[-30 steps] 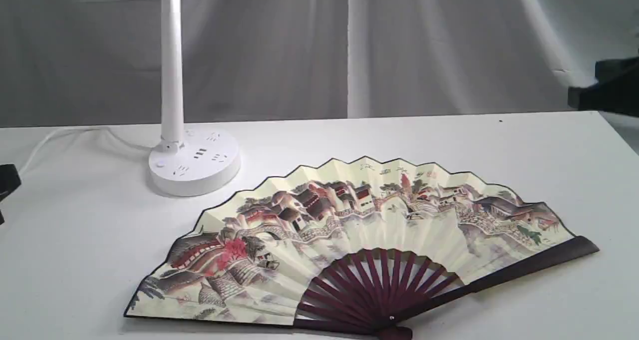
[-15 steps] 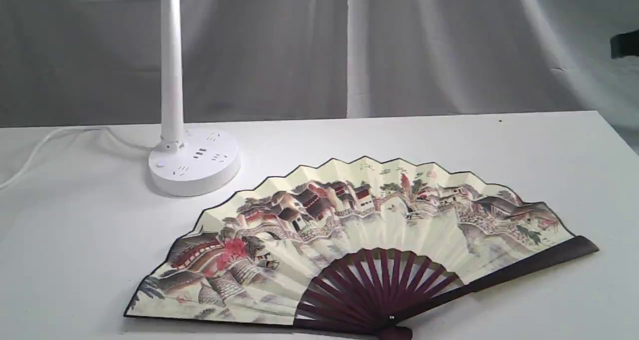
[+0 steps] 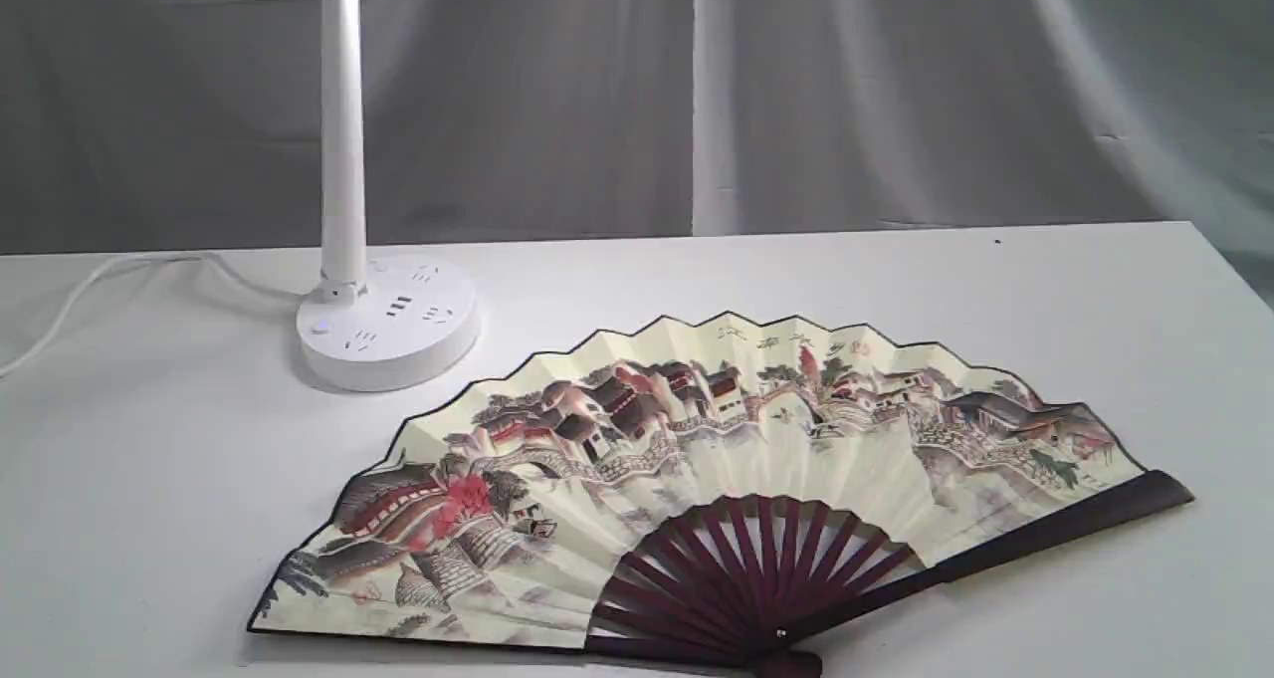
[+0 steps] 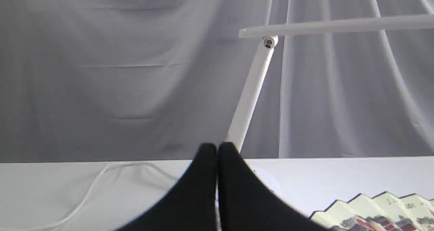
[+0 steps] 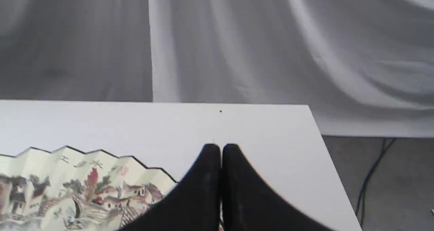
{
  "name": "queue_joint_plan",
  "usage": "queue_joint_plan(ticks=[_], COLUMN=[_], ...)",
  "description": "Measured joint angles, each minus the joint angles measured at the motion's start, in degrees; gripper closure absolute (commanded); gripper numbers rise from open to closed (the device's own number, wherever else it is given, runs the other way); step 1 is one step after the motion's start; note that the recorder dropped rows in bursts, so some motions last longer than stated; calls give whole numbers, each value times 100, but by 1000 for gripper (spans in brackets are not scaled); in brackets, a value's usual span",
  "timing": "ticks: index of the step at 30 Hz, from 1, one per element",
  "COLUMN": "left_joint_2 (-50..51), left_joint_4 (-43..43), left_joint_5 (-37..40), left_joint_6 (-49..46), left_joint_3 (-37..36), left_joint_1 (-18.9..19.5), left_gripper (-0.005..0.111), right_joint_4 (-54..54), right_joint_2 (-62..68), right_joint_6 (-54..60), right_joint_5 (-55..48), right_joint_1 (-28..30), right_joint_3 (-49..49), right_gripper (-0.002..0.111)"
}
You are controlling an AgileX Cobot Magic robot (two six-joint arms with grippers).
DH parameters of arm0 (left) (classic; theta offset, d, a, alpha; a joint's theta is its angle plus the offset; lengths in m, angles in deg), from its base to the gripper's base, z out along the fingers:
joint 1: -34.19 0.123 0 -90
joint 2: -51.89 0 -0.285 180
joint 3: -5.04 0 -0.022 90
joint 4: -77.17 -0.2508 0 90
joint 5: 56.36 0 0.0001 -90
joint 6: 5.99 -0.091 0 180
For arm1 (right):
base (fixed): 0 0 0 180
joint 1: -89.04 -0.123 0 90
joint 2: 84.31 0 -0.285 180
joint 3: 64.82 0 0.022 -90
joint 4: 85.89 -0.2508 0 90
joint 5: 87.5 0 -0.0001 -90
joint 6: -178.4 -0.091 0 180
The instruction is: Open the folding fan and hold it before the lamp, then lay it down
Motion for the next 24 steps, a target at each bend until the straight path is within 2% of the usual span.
queue_joint_plan(ticks=[9, 16, 24], left_joint_2=[-324, -393, -1036], left_joint_4=[65, 65, 65], left_joint_5=[-7, -566, -628], left_joint_6=[-12, -27, -27], left_joint_3=[0, 0, -88], left_joint_1=[0, 0, 0], left_gripper=[107, 107, 107], right_joint_4=[-339, -939, -1133], right_joint_2=[-2655, -4659, -4897], right_joint_6=[-214, -252, 56], right_joint_5=[-149, -881, -1176], right_joint_1=[0, 0, 0], right_joint_3=[-1156, -1601, -1888], right_gripper=[108, 108, 108])
